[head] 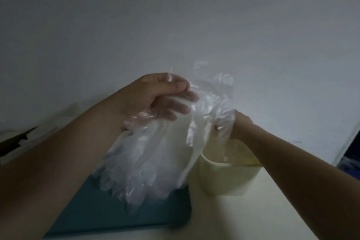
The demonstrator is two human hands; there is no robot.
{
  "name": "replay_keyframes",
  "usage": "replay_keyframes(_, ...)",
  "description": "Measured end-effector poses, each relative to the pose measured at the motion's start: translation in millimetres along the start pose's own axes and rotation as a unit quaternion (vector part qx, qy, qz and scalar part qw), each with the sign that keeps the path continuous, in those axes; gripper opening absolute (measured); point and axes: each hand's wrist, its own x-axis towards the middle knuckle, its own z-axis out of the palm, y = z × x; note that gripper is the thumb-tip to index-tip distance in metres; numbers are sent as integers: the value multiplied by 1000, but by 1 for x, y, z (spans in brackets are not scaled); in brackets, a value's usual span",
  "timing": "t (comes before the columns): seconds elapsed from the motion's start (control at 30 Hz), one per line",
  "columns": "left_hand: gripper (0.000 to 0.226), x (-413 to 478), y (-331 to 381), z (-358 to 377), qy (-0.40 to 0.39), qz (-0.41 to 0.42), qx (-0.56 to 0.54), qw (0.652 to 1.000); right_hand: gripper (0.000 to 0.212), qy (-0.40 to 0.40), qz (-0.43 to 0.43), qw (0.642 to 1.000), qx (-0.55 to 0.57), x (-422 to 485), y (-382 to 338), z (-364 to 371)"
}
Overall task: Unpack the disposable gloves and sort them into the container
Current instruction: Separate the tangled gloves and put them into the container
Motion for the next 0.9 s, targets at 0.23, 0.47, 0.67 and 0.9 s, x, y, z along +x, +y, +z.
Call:
replay_keyframes(0.23, 9, 94, -53, 52, 95, -100, 11, 990, 41, 174, 17, 934, 311, -21, 27, -67)
replay_keyframes(0.47, 26, 129, -98, 73, 155, -139, 116, 971, 27, 120, -33, 943, 309, -78, 6, -98)
replay_keyframes(0.67, 46, 116, -90, 57, 217, -70, 177, 957, 74, -198, -79, 976, -41, -90, -31, -40)
replay_keyframes(0.9, 37, 55, -83, 13, 232, -23, 205, 951, 54, -305, -68, 936, -165, -51, -35, 11)
